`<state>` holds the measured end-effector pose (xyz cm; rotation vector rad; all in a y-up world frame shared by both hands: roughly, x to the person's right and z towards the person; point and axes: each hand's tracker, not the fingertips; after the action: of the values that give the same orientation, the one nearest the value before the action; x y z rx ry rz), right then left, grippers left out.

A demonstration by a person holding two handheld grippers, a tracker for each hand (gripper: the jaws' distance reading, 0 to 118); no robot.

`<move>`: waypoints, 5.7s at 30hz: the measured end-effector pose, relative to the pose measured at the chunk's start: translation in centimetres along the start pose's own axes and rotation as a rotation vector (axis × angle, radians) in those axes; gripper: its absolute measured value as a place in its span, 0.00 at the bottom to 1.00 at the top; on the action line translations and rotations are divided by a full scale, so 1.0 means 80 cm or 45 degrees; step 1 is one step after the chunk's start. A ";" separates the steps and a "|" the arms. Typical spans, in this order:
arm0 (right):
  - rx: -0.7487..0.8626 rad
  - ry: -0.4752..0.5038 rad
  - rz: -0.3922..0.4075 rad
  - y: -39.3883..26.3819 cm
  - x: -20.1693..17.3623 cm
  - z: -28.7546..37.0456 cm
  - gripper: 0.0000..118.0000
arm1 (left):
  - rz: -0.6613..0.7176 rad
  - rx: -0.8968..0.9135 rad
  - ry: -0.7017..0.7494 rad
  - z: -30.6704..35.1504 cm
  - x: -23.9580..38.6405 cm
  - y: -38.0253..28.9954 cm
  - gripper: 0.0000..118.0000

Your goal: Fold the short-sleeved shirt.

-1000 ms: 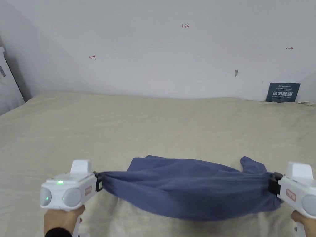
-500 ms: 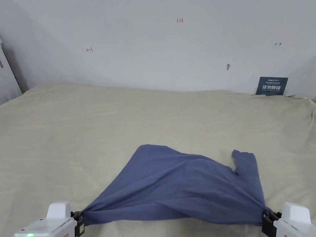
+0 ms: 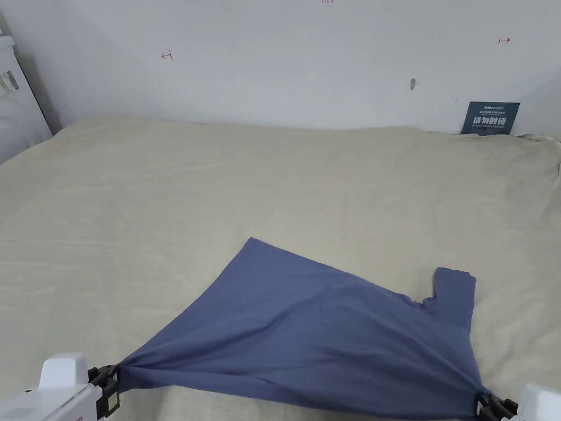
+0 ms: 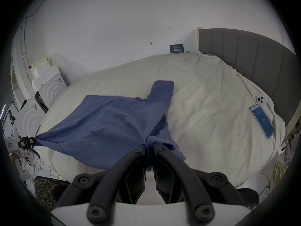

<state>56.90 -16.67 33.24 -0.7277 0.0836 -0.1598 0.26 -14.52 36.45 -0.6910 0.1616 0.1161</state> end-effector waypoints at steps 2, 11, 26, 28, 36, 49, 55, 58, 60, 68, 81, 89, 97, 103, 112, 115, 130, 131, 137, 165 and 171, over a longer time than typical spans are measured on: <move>-0.025 -0.025 0.026 -0.010 -0.002 -0.004 0.05 | 0.003 -0.030 0.010 -0.007 0.002 -0.007 0.01; -0.202 -0.140 0.099 -0.033 -0.010 -0.054 0.05 | 0.031 -0.175 0.041 -0.067 0.025 -0.021 0.01; -0.046 -0.122 0.144 0.034 -0.027 -0.011 0.76 | 0.070 -0.127 0.039 -0.052 0.070 0.025 0.93; 0.054 -0.141 0.164 0.062 -0.035 0.009 0.76 | 0.036 -0.040 0.012 -0.036 0.087 0.052 0.93; 0.396 -0.167 0.214 0.134 -0.063 0.075 0.75 | 0.009 0.242 -0.093 0.003 0.147 0.136 0.92; 0.615 -0.212 0.252 0.141 -0.078 0.098 0.00 | -0.111 0.450 -0.287 0.005 0.194 0.146 0.00; 0.570 -0.217 0.226 0.151 -0.064 0.068 0.00 | -0.140 0.278 -0.339 -0.052 0.200 0.178 0.00; 0.542 -0.229 0.216 0.157 -0.058 0.047 0.00 | -0.164 0.167 -0.340 -0.101 0.201 0.209 0.00; 0.520 -0.229 0.205 0.162 -0.052 0.033 0.00 | -0.167 0.120 -0.345 -0.136 0.202 0.229 0.00; 0.424 -0.251 0.200 0.179 -0.034 -0.033 0.00 | -0.157 -0.165 -0.288 -0.297 0.215 0.294 0.52; 0.301 -0.301 0.165 0.172 -0.007 -0.105 0.00 | -0.301 -0.431 -0.127 -0.469 0.250 0.274 0.67; 0.201 -0.306 0.129 0.168 0.005 -0.118 0.00 | -0.325 -0.427 -0.186 -0.452 0.262 0.260 0.01; -0.047 -0.231 0.027 0.178 0.026 -0.165 0.04 | -0.253 -0.256 -0.300 -0.347 0.234 0.283 0.00; -0.273 -0.205 -0.047 0.180 0.046 -0.229 0.53 | -0.272 -0.202 -0.319 -0.280 0.219 0.291 0.00; -0.438 -0.237 -0.072 0.154 0.048 -0.293 0.45 | -0.247 -0.197 -0.305 -0.265 0.209 0.279 0.00; -0.397 -0.226 -0.013 0.153 0.028 -0.278 0.14 | -0.244 -0.198 -0.306 -0.269 0.207 0.275 0.00; 0.125 -0.095 0.191 0.259 -0.019 -0.117 0.02 | -0.162 0.009 -0.288 -0.189 0.165 0.297 0.00; 0.163 -0.092 0.220 0.273 -0.022 -0.104 0.02 | -0.154 0.038 -0.285 -0.178 0.161 0.306 0.00; 0.420 -0.074 0.348 0.348 -0.058 -0.038 0.02 | -0.126 0.225 -0.260 -0.106 0.141 0.371 0.00; 0.948 -0.058 0.350 0.629 -0.127 0.049 0.02 | -0.099 0.686 -0.176 -0.005 0.173 0.642 0.00; 0.891 -0.079 0.361 0.620 -0.105 -0.002 0.02 | -0.130 0.633 -0.177 -0.059 0.185 0.626 0.00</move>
<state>54.35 21.14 0.21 -0.0177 0.0643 0.1067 6.26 21.54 -1.10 -0.1933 0.0179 0.0225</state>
